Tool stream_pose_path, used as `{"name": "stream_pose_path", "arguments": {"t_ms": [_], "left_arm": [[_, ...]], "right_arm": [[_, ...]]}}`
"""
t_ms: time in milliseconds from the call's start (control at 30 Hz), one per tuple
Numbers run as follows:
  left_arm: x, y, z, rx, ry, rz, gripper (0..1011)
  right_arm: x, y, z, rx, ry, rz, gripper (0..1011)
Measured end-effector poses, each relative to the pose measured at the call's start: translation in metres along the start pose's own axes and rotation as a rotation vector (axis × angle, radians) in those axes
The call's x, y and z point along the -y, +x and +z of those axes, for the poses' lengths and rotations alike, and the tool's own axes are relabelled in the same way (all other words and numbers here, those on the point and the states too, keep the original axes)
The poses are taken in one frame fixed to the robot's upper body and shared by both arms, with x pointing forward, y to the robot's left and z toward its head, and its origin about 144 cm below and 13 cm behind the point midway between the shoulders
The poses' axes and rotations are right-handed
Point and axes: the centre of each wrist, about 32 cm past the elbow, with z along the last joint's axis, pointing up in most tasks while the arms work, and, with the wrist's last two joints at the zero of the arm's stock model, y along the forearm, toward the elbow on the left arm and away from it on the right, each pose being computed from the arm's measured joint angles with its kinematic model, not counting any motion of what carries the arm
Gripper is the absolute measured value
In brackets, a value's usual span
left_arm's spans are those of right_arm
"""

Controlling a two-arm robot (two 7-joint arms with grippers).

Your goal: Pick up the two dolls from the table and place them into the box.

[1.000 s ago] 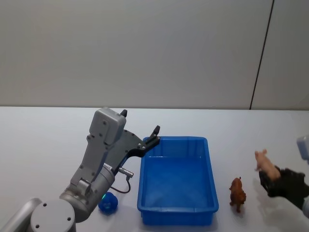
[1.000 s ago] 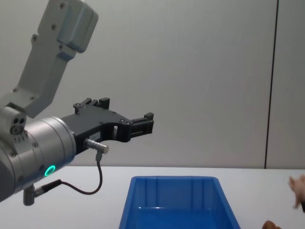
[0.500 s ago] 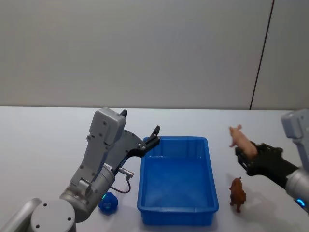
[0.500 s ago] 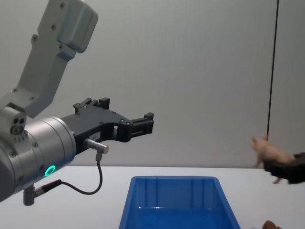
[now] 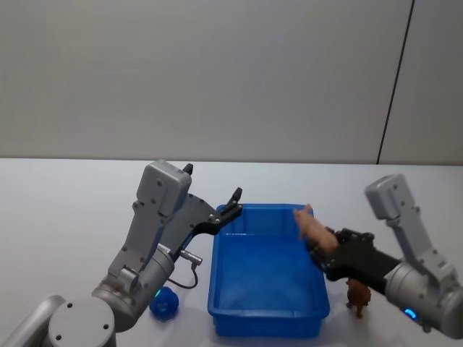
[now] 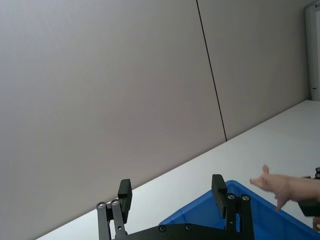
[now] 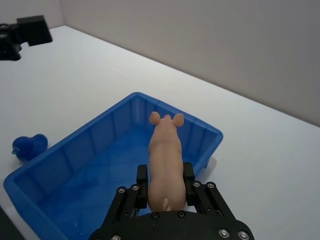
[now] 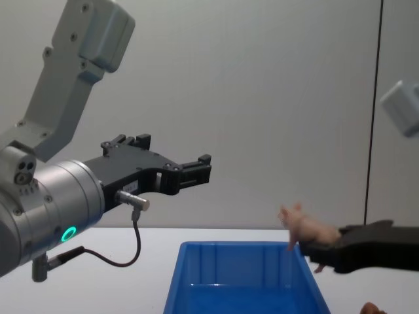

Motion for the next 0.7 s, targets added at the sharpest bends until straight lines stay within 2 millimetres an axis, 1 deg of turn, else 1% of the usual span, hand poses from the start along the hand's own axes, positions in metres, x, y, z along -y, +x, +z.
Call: {"name": "stream_pose_path", "arguments": {"t_ms": [100, 133, 167, 200, 233, 267, 300, 333, 367, 400, 500, 567, 600, 667, 700], "left_arm": [[0.0, 0.0, 0.0, 0.0, 0.0, 0.0, 1001], [0.0, 0.0, 0.0, 0.0, 0.0, 0.0, 1001], [0.0, 0.0, 0.0, 0.0, 0.0, 0.0, 1001], [0.0, 0.0, 0.0, 0.0, 0.0, 0.0, 1001], [0.0, 0.0, 0.0, 0.0, 0.0, 0.0, 1001], [0.0, 0.0, 0.0, 0.0, 0.0, 0.0, 1001], [0.0, 0.0, 0.0, 0.0, 0.0, 0.0, 1001], [0.0, 0.0, 0.0, 0.0, 0.0, 0.0, 1001], [0.0, 0.0, 0.0, 0.0, 0.0, 0.0, 1001], [0.0, 0.0, 0.0, 0.0, 0.0, 0.0, 1001], [0.0, 0.0, 0.0, 0.0, 0.0, 0.0, 1001], [0.0, 0.0, 0.0, 0.0, 0.0, 0.0, 1001], [0.0, 0.0, 0.0, 0.0, 0.0, 0.0, 1001], [0.0, 0.0, 0.0, 0.0, 0.0, 0.0, 1001], [0.0, 0.0, 0.0, 0.0, 0.0, 0.0, 1001]], "right_arm": [[-0.004, -0.005, -0.002, 0.005, -0.012, 0.017, 423], [-0.005, -0.006, -0.002, 0.007, -0.016, 0.02, 475], [-0.007, -0.008, -0.003, 0.009, -0.021, 0.025, 497], [-0.007, -0.009, -0.004, 0.009, -0.023, 0.027, 559], [-0.008, -0.01, -0.004, 0.01, -0.025, 0.029, 559], [-0.009, -0.011, -0.005, 0.01, -0.028, 0.032, 620], [-0.009, -0.012, -0.005, 0.009, -0.029, 0.033, 620], [-0.01, -0.013, -0.006, 0.009, -0.03, 0.034, 682], [-0.01, -0.013, -0.006, 0.009, -0.03, 0.034, 715], [-0.01, -0.014, -0.006, 0.009, -0.029, 0.034, 715], [-0.01, -0.014, -0.006, 0.011, -0.022, 0.027, 833], [-0.01, -0.014, -0.007, 0.011, -0.017, 0.022, 868], [-0.009, -0.013, -0.007, 0.01, -0.011, 0.015, 920], [-0.008, -0.012, -0.007, 0.009, -0.004, 0.008, 943], [-0.006, -0.011, -0.007, 0.006, 0.005, -0.001, 995]]}}
